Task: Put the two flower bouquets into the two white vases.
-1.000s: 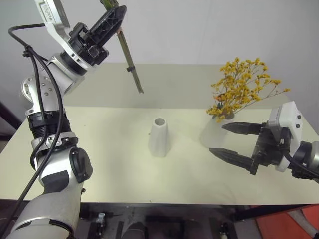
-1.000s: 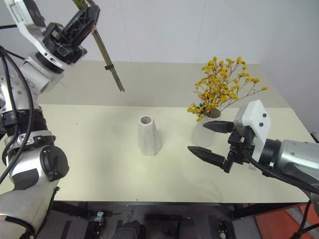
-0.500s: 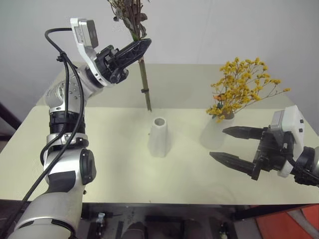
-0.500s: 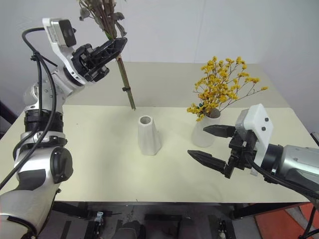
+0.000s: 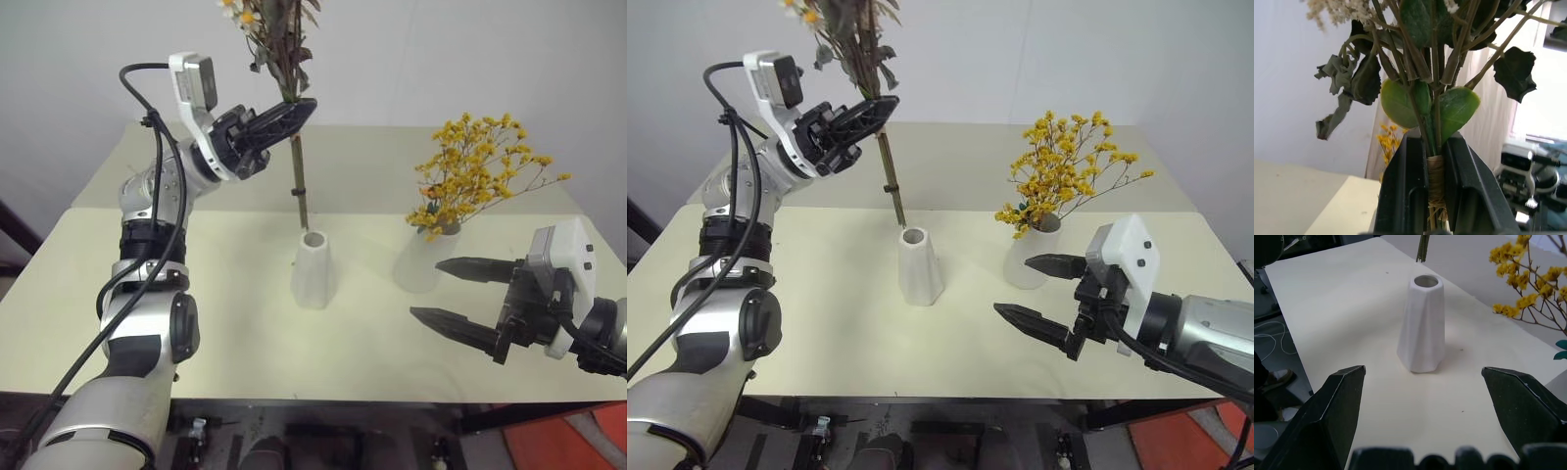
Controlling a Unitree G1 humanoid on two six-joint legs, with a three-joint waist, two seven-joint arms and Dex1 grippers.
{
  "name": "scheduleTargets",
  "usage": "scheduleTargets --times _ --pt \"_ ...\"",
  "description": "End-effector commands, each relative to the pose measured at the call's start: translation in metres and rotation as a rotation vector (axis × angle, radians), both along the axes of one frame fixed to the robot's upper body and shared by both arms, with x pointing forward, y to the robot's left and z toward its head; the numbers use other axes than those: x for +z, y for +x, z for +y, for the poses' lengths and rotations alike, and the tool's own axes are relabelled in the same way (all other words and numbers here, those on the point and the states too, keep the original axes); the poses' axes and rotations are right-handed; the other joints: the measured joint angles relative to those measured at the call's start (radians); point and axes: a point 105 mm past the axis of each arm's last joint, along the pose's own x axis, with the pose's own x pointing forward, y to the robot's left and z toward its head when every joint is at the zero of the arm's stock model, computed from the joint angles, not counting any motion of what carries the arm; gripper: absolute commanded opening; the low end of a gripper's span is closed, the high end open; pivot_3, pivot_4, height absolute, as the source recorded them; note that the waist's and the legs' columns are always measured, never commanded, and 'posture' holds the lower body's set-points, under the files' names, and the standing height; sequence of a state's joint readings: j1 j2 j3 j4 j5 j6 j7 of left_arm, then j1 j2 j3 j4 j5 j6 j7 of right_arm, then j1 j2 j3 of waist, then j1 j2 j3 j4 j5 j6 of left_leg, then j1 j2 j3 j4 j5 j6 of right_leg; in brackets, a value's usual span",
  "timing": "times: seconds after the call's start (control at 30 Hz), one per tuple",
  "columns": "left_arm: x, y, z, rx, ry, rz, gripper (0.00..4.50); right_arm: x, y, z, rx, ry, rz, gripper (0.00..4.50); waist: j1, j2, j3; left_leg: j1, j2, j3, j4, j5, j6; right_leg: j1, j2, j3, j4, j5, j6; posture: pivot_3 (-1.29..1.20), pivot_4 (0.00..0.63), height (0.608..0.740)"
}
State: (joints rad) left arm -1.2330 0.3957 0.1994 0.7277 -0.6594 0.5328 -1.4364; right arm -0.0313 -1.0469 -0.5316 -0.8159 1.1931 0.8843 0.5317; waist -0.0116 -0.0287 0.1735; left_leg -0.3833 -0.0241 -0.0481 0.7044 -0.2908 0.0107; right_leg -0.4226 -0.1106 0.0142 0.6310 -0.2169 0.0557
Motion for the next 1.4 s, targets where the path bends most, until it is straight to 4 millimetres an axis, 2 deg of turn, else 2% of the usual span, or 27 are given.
scheduleTargets --times 0.03,0.73,1.4 --pt "0.01 -0.002 -0.005 -0.007 -0.003 -0.049 0.16 0.01 -0.003 0.0 -0.01 -0.009 -0.065 4.5 0.0 0.0 0.0 0.0 0.0 0.0 0.0 0.0 0.0 0.0 0.0 0.0 0.0 0.0 0.0 0.0 0.15 0.74" --pt "-0.024 0.006 -0.019 -0.014 0.053 -0.007 0.16 0.008 -0.002 -0.003 -0.036 -0.012 -0.067 4.5 0.0 0.0 0.0 0.0 0.0 0.0 0.0 0.0 0.0 0.0 0.0 0.0 0.0 0.0 0.0 0.0 0.15 0.74" --pt "-0.053 -0.002 -0.018 -0.031 0.109 -0.009 0.16 0.005 0.001 -0.004 -0.034 -0.015 -0.065 4.5 0.0 0.0 0.0 0.0 0.0 0.0 0.001 0.0 0.0 0.0 0.0 0.0 0.0 0.0 0.0 0.0 0.15 0.74"
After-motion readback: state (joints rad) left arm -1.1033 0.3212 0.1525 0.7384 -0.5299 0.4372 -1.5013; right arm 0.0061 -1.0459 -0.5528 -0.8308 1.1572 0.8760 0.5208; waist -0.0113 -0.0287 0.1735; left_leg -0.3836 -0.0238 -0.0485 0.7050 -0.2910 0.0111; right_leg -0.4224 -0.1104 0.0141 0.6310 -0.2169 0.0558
